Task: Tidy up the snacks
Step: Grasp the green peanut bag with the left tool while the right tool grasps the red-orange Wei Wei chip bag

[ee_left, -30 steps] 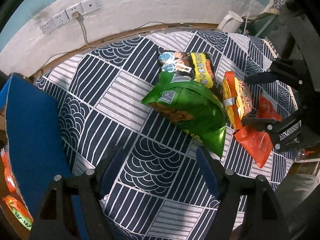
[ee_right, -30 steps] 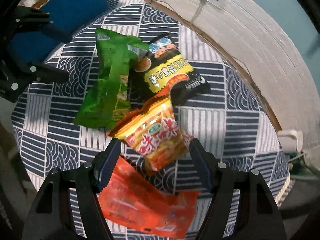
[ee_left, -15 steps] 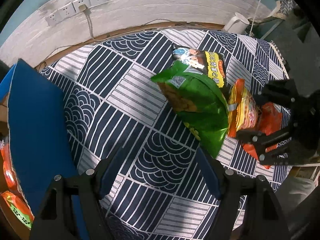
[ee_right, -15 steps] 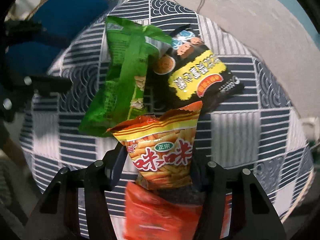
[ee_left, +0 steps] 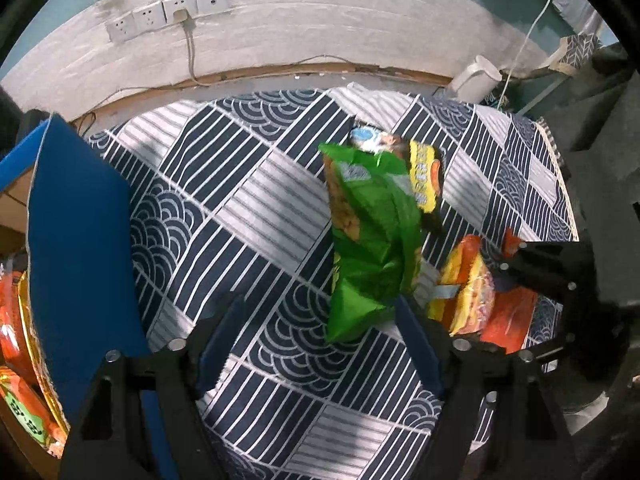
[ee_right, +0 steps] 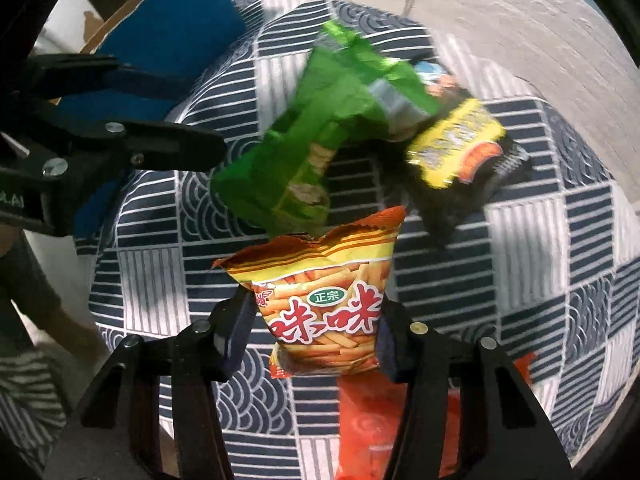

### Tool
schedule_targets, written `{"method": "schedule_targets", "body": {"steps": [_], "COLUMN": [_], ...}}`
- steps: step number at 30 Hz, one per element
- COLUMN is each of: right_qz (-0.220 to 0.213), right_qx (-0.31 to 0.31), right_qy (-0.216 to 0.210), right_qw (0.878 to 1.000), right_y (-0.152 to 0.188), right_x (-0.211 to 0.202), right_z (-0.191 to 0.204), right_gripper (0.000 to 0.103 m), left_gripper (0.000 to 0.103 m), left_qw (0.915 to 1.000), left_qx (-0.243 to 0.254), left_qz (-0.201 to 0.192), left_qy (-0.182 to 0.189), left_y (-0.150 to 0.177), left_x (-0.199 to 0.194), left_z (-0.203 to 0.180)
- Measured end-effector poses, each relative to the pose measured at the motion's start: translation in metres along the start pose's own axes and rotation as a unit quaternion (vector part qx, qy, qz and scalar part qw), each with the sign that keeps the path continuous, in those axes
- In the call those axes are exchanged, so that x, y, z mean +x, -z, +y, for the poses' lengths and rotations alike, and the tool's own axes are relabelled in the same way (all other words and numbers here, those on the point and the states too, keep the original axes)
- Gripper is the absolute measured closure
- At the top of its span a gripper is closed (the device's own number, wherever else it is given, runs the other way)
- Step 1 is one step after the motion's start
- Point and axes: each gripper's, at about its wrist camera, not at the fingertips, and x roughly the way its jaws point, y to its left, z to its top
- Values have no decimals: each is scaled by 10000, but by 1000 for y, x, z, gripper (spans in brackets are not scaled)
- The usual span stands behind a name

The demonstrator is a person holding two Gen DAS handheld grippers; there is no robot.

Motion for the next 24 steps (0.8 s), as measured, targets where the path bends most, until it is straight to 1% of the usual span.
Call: {"method": "schedule_targets", "body": {"steps": [1,3,4,7,10,14,15,16,19,21,22,23,24], "right_qz": [-24,-75,-101,-168,-225,-241,-246,-257,-316,-345,-354,-362,-375], "right_qx": [76,218,318,542,625,765,789,821,877,907,918,923,929], "right_qy": [49,135,173,286,338,391,399,401,369,373,367,377,391], "right_qw": [10000,9996,9993,9980,9972,9960,9958,9955,9950,9946,9945,9944,9942], "right_y": [2,-6,-5,1,7,15,23,26,33,34,36,36,37], "right_x": [-3,-8,-11,-17,-21,-22,-31,-31,-37,-38,-40,-40,-41], "right_z": [-4,-20,-27,-42,-52,-68,-75,-77,-79,-80,-82,-83,-84], "right_gripper": [52,54,63,63,63,63,63,63,63,63,64,64,64], "left_gripper": [21,20,20,16,15,15,15,15,15,16,17,24,37], "left_qw": [10000,9999,9999,9997,9990,9981,9977,9974,9967,9969,9971,9973,9974], "left_qx": [13,43,72,181,313,410,426,456,514,492,484,464,458], "left_qz": [-44,-101,-109,-138,-168,-16,29,77,155,168,159,143,131], "left_qy": [-14,-11,-11,-71,-257,-467,-523,-557,-612,-585,-564,-556,-549], "left_y": [-1,-4,-6,-13,-19,-25,-25,-25,-26,-26,-27,-26,-26], "left_x": [0,-1,0,2,9,28,34,39,51,57,57,58,58], "left_z": [-3,-9,-14,-27,-39,-49,-50,-52,-55,-54,-53,-51,-50]}}
